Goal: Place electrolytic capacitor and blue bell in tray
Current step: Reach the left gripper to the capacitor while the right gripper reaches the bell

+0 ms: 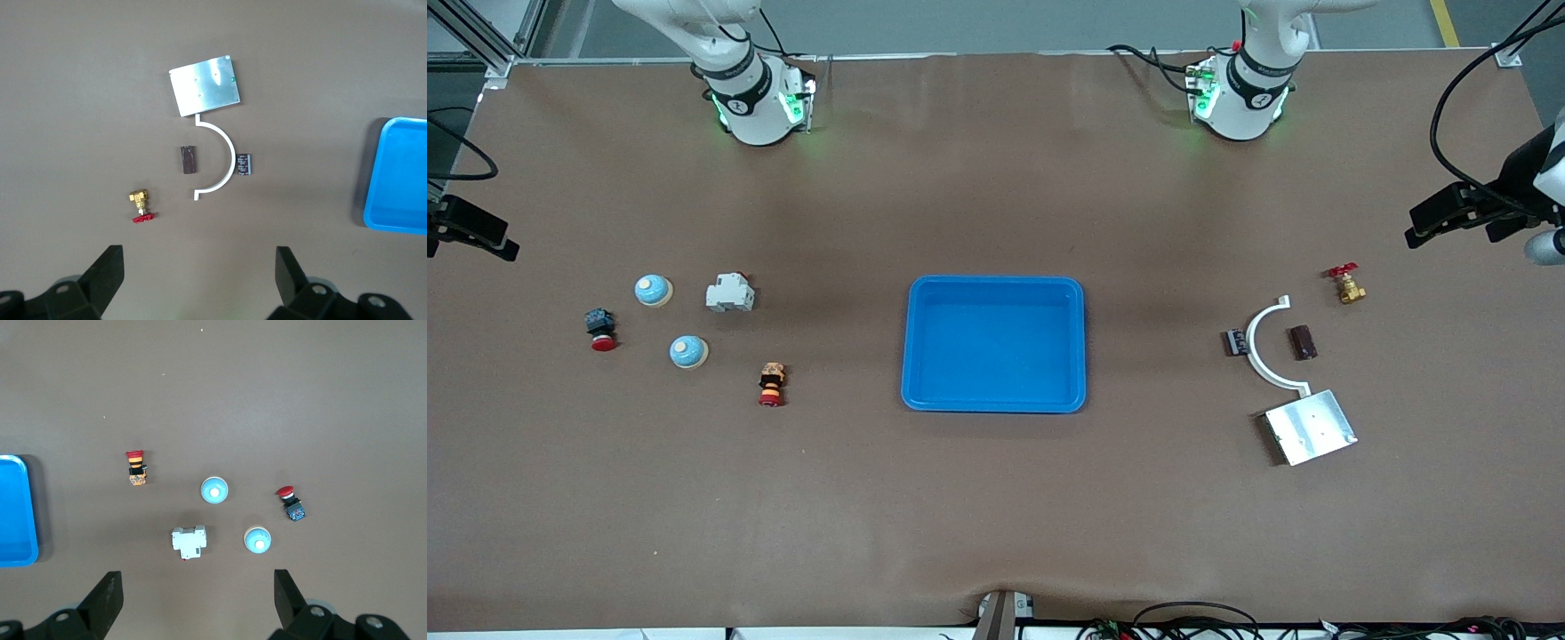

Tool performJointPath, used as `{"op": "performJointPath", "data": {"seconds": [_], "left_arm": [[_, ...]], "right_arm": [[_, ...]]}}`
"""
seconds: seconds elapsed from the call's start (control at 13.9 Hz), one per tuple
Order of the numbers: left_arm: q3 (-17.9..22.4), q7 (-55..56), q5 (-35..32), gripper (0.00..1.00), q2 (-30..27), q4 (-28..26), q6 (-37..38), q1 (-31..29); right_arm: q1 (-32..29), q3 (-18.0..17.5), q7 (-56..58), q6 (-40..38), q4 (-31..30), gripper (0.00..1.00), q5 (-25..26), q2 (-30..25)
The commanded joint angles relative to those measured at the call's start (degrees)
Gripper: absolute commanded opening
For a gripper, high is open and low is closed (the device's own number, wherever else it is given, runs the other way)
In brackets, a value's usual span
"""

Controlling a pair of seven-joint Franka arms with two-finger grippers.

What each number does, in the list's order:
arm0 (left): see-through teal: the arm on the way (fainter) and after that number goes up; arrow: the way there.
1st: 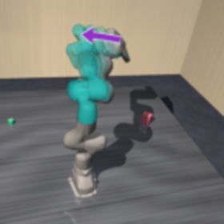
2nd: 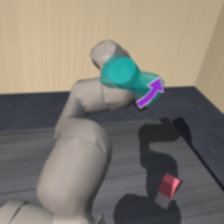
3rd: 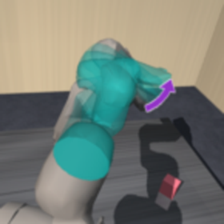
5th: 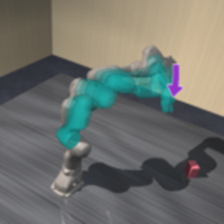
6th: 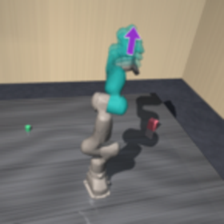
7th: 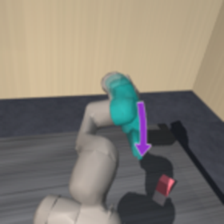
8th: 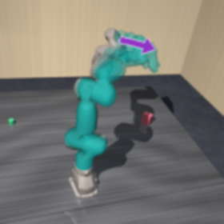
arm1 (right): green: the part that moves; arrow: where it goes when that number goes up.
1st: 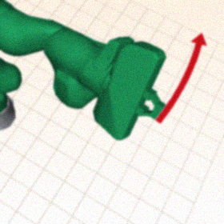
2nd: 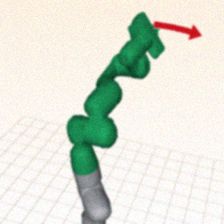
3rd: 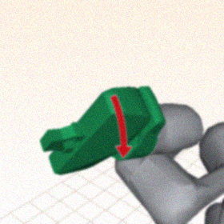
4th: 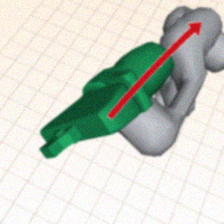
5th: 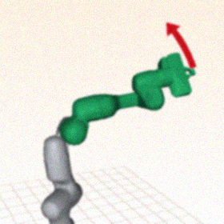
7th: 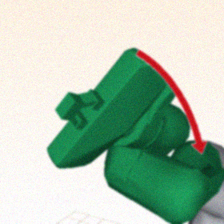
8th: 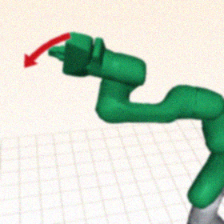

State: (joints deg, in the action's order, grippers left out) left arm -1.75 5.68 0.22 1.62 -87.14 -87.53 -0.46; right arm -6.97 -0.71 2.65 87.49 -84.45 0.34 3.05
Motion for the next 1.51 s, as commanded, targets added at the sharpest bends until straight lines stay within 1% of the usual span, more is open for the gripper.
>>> {"op": "performJointPath", "data": {"seconds": [0.0, 0.22, 0.5, 0.65, 0.79, 0.93, 1.15, 1.29, 1.43], "left_arm": [[0.25, -0.85, 0.83, 1.0, 1.28, 0.04, 0.34, -2.52], [0.25, -0.76, 0.57, 1.0, 3.03, -0.22, 0.34, -3.75], [0.34, -0.32, 0.22, 1.0, 7.6, -1.36, 0.87, -4.72], [0.34, -0.76, -0.48, 1.0, 9.1, -4.34, -2.19, -5.34], [0.25, -0.85, -0.75, 1.0, 9.19, -9.25, -7.8, -5.34], [0.25, -0.76, -0.66, 1.0, 10.15, -11.99, -11.6, -5.43], [0.25, -0.76, -0.75, 1.0, 14.71, -12.35, -15.2, -5.43], [0.25, -0.76, -0.66, 1.0, 16.57, -13.84, -18.36, -5.86], [0.25, -0.5, -0.66, 1.0, 19.37, -14.02, -20.04, -6.22]], "right_arm": [[0.29, 0.36, -0.63, -0.39, 0.17, 1.0, -0.26, -0.67], [0.29, 0.36, -0.63, -0.3, 0.17, 1.0, -0.26, -0.67], [0.29, 0.36, -0.72, -0.3, -0.1, 1.0, -0.26, -0.67], [0.29, 0.36, -0.8, -0.47, -0.36, 1.0, -0.34, -0.76], [0.38, 0.28, -0.8, -0.47, -0.36, 1.0, -0.34, -0.76], [0.03, 0.54, -0.72, -0.12, -1.14, 1.0, -2.18, -0.67], [-0.23, 0.71, -0.54, 2.24, -5.09, 1.0, -2.28, -1.11], [-1.11, 0.89, 0.42, 6.01, -10.26, 1.0, -2.19, -2.6], [-1.9, 0.98, 4.98, 11.19, -16.76, 1.0, -1.84, -4.97]]}}
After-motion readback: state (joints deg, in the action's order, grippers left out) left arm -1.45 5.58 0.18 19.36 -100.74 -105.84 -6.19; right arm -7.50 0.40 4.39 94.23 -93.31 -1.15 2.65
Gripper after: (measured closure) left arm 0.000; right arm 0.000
